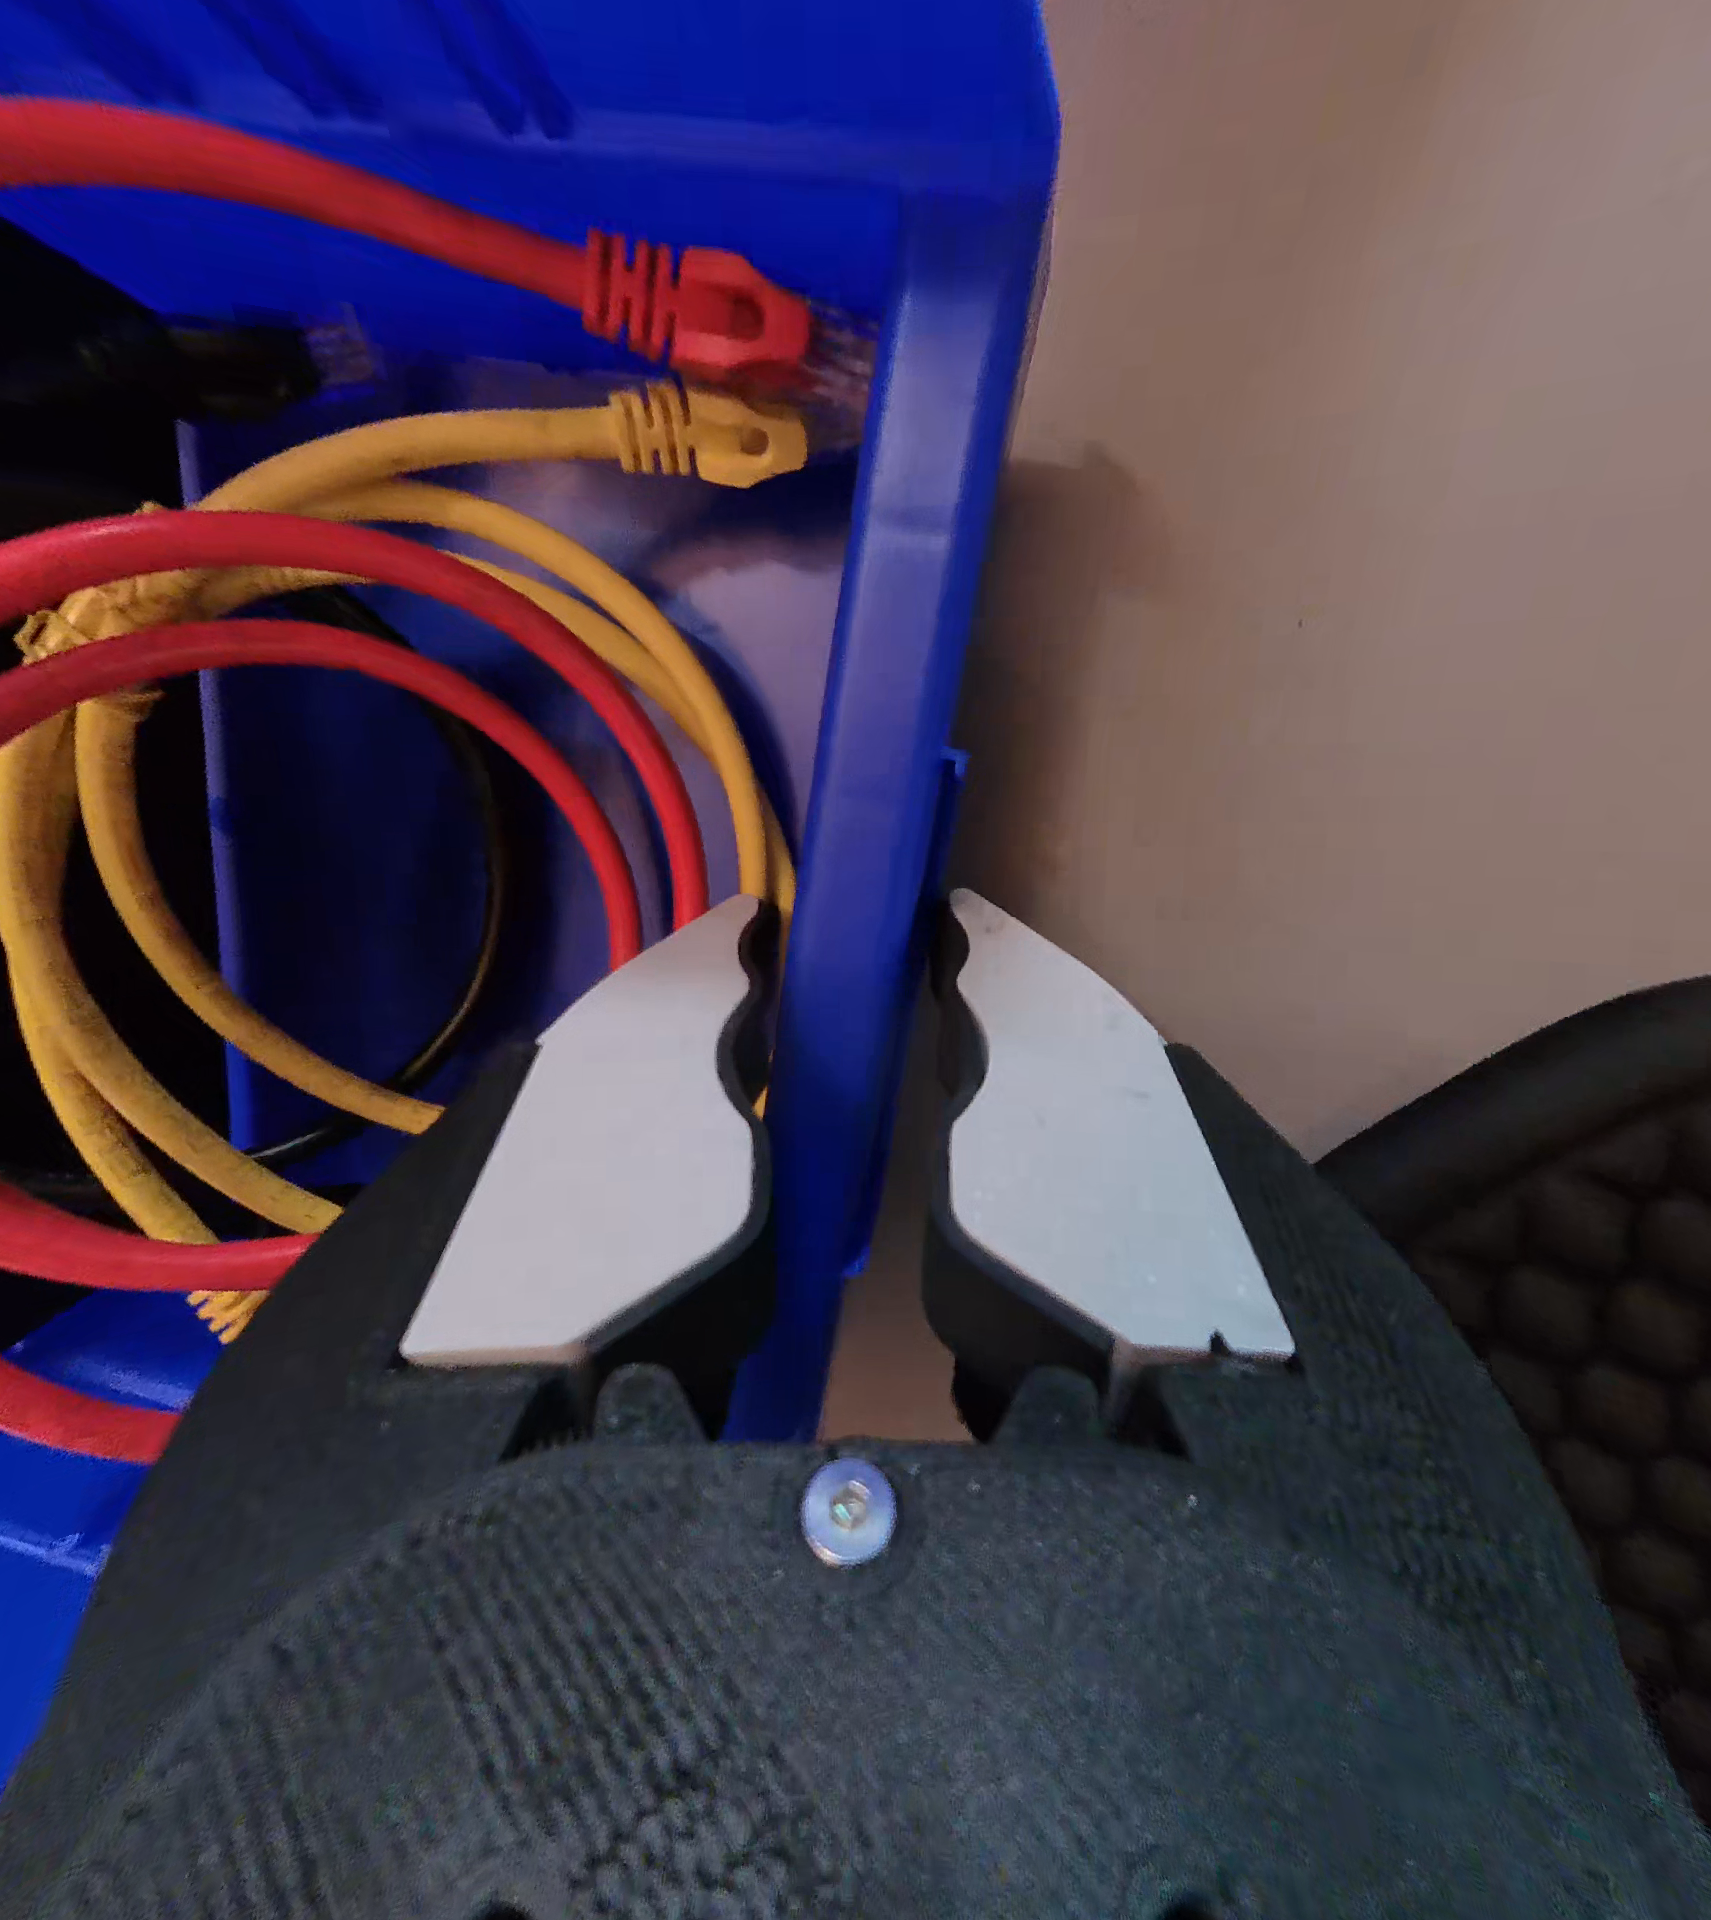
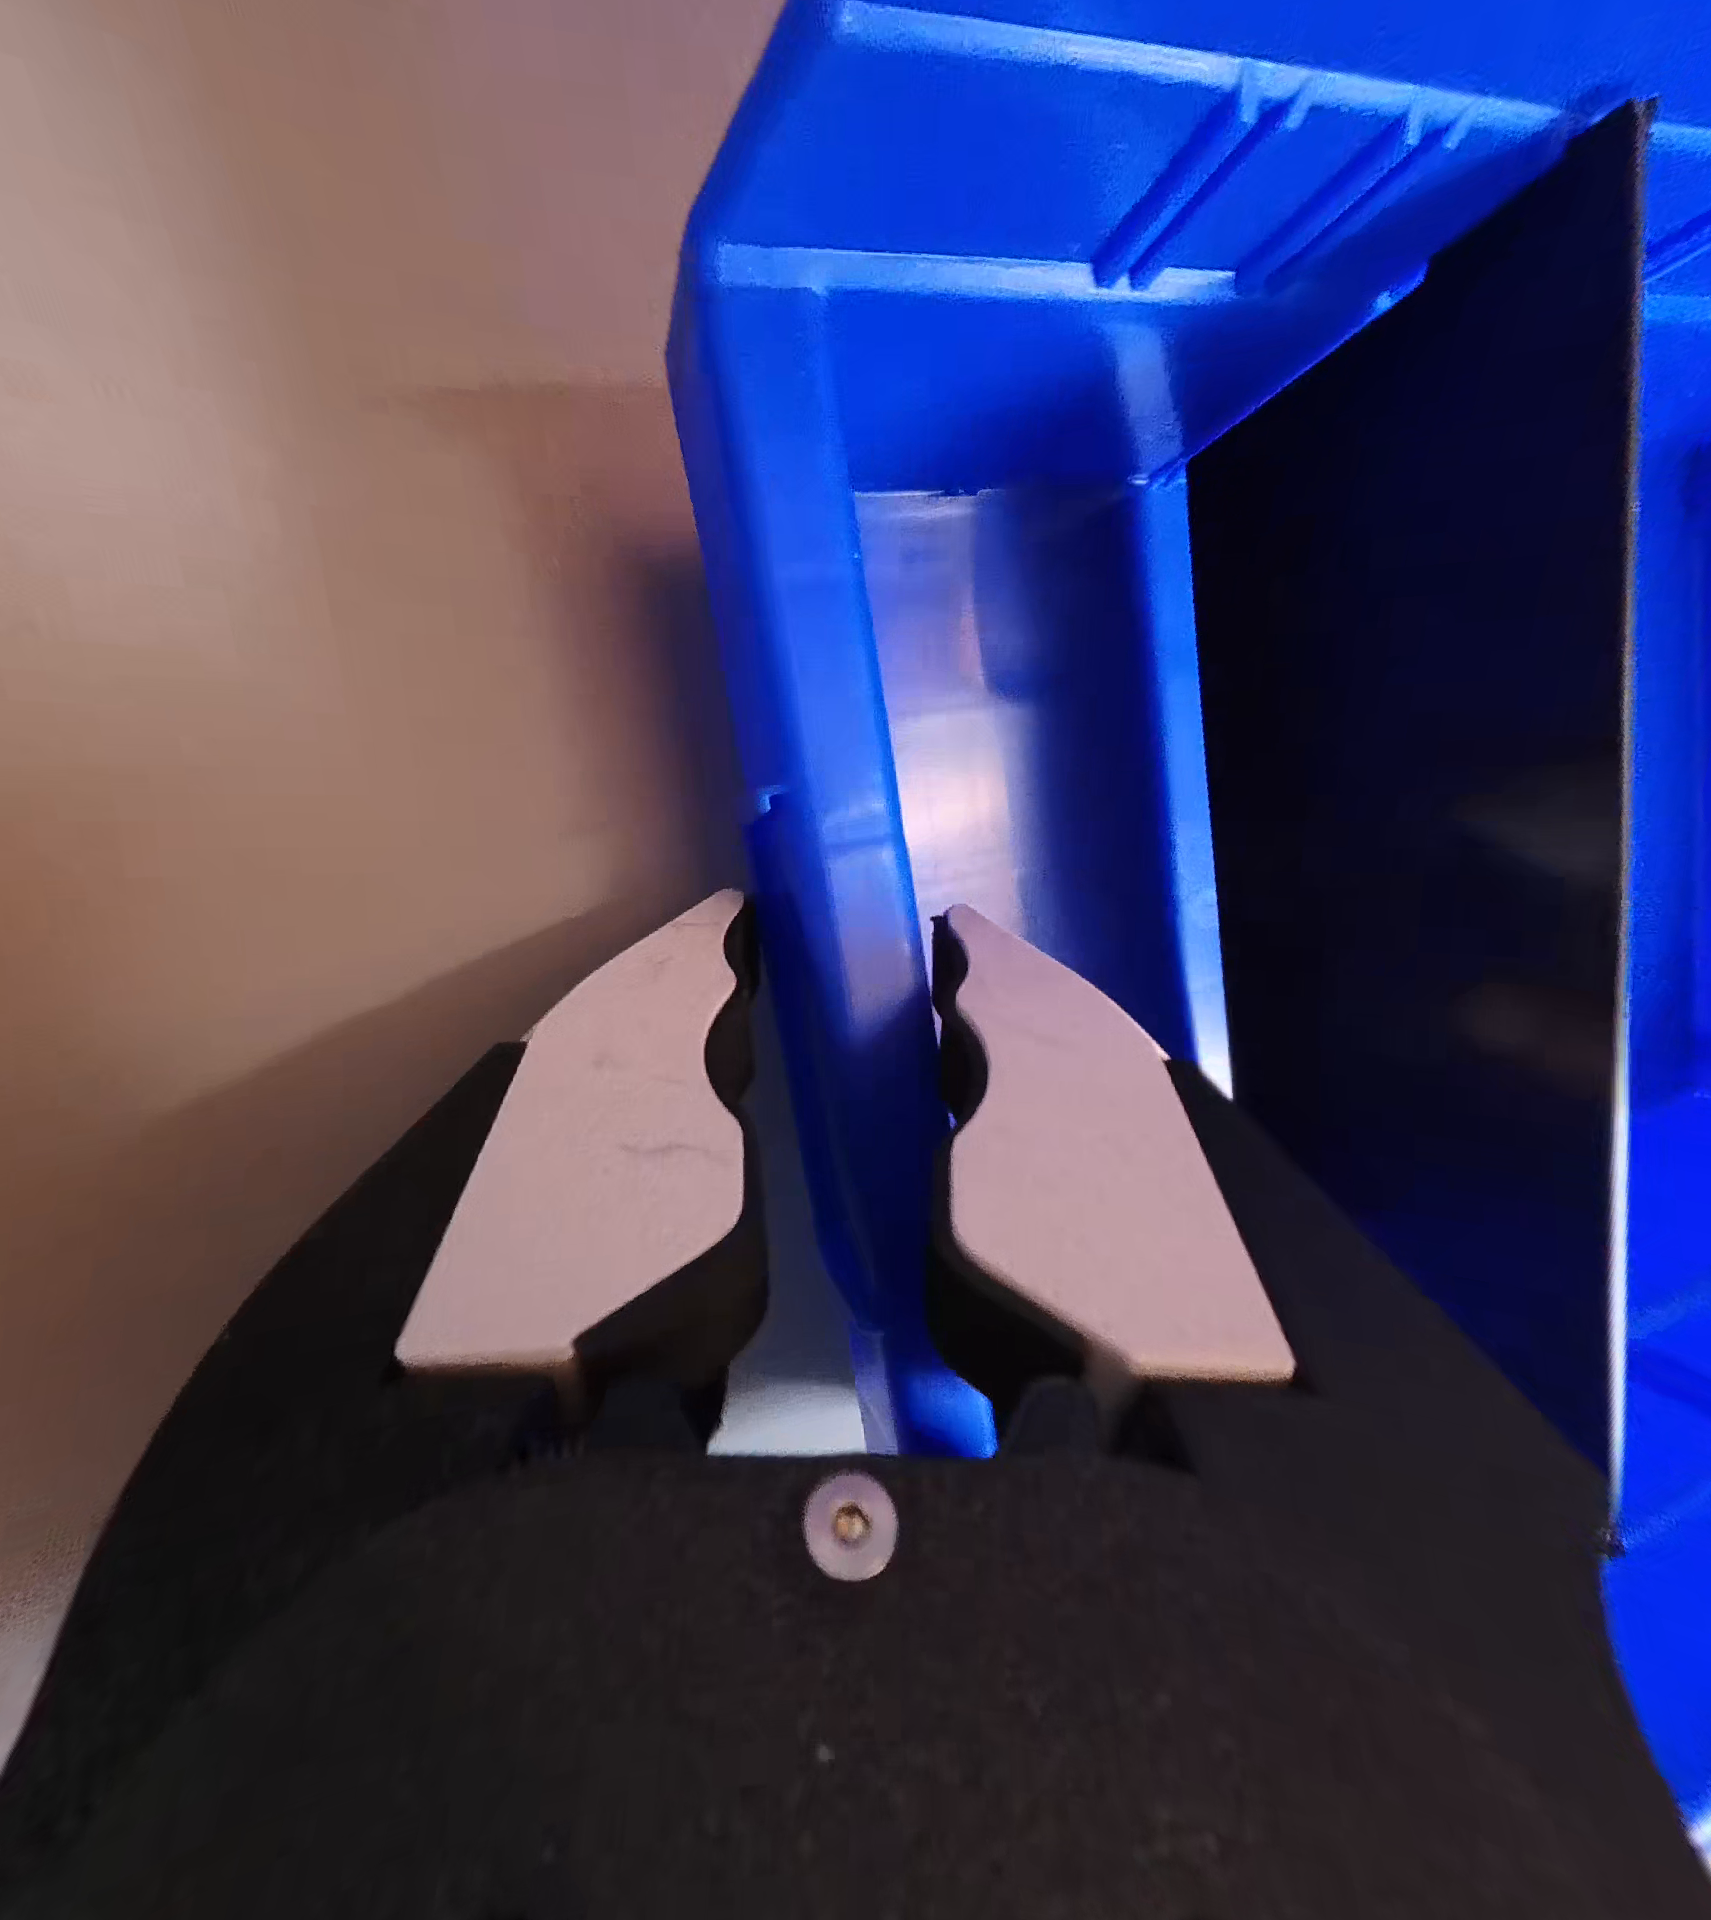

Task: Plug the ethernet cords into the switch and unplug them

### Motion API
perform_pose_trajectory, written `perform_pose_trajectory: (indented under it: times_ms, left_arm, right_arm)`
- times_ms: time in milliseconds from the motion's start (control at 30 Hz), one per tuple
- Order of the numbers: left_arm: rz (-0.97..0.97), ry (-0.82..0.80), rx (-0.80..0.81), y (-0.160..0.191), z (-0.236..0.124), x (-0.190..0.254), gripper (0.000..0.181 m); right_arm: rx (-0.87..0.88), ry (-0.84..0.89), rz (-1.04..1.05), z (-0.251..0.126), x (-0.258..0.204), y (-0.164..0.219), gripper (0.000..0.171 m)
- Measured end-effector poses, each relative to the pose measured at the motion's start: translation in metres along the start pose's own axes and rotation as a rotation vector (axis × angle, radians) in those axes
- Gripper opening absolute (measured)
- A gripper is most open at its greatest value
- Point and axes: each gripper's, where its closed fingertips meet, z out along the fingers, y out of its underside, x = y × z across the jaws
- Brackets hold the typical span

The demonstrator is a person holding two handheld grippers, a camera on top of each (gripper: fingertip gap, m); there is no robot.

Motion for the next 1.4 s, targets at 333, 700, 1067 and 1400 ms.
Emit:
perform_pose_trajectory:
  times_ms: [333,700,1067,1400]
  left_arm:
    - [-0.084,-0.095,0.010,-0.007,0.004,-0.019,0.029]
    - [-0.055,-0.160,0.058,-0.006,0.010,-0.066,0.028]
    - [-0.322,-0.080,0.475,-0.064,-0.124,-0.138,0.048]
    - [-0.692,0.009,0.012,-0.031,-0.026,-0.264,0.065]
  right_arm:
    - [-0.083,0.119,0.155,-0.032,0.048,0.097,0.031]
    - [0.066,0.184,0.246,-0.051,0.080,0.082,0.043]
    - [0.812,0.247,0.517,-0.099,0.077,-0.041,0.048]
    - [0.816,0.287,0.445,-0.071,0.061,-0.038,0.048]
